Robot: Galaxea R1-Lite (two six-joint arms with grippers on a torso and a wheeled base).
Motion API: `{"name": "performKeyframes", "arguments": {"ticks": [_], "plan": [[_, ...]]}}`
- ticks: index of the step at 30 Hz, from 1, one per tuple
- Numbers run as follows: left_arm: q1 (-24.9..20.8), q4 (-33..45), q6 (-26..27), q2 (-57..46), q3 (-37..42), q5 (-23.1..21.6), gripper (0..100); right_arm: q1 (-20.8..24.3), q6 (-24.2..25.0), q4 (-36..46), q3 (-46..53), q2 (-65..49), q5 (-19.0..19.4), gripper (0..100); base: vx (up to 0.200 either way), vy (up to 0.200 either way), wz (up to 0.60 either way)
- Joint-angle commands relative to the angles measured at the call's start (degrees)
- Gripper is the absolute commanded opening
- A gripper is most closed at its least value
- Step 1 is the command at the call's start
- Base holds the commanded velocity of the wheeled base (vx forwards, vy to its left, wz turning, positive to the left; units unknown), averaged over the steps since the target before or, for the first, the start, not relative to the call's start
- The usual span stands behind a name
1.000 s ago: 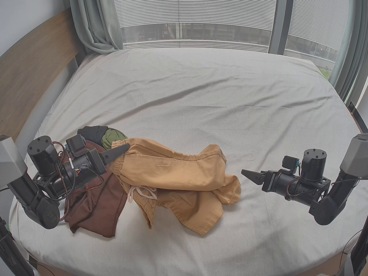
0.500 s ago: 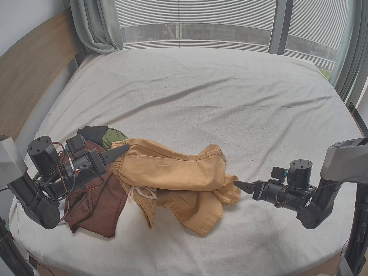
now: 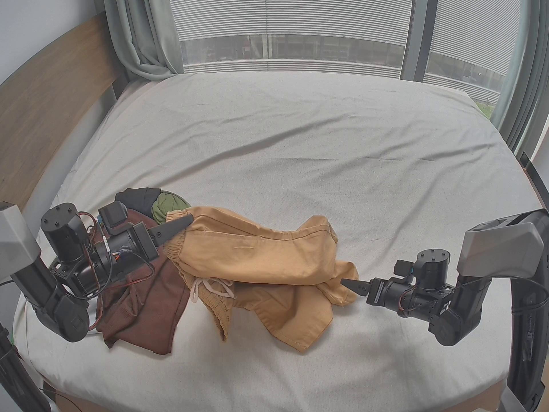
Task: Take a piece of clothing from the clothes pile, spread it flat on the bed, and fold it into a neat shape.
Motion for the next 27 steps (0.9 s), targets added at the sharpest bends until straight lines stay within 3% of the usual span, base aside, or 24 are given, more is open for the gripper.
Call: {"name": "performKeyframes", "arguments": {"ticks": [1, 9, 10, 20, 24, 27], "plan": [[0.08, -0.01, -0.03, -0.16, -0.09, -0.05, 0, 0.46, 1.24, -0.06, -1.92, 2.98, -0.05, 100, 0.000, 0.000, 0.00], [0.00, -0.01, -0.03, -0.25, 0.00, -0.05, 0, 1.43, 4.76, -4.54, -4.65, 7.02, -0.31, 100, 0.000, 0.000, 0.00], [0.00, -0.01, -0.03, -0.25, 0.00, -0.05, 0, 1.43, 4.76, -4.80, -4.82, 7.20, -0.31, 0, 0.000, 0.000, 0.00], [0.17, -0.01, -0.11, 0.19, -0.52, 0.04, 0, 1.96, 6.61, -8.67, -4.47, 7.82, 0.04, 0, 0.000, 0.000, 0.00], [1.23, -0.01, -0.03, 0.81, -1.32, 0.21, 0, 3.01, 6.61, -8.67, -1.48, 2.89, 0.74, 0, 0.000, 0.000, 0.00], [2.46, -0.01, -0.03, 2.56, -2.90, 0.74, 0, 3.89, 6.34, -8.58, 3.35, -3.70, 4.52, 0, 0.000, 0.000, 0.00]]}}
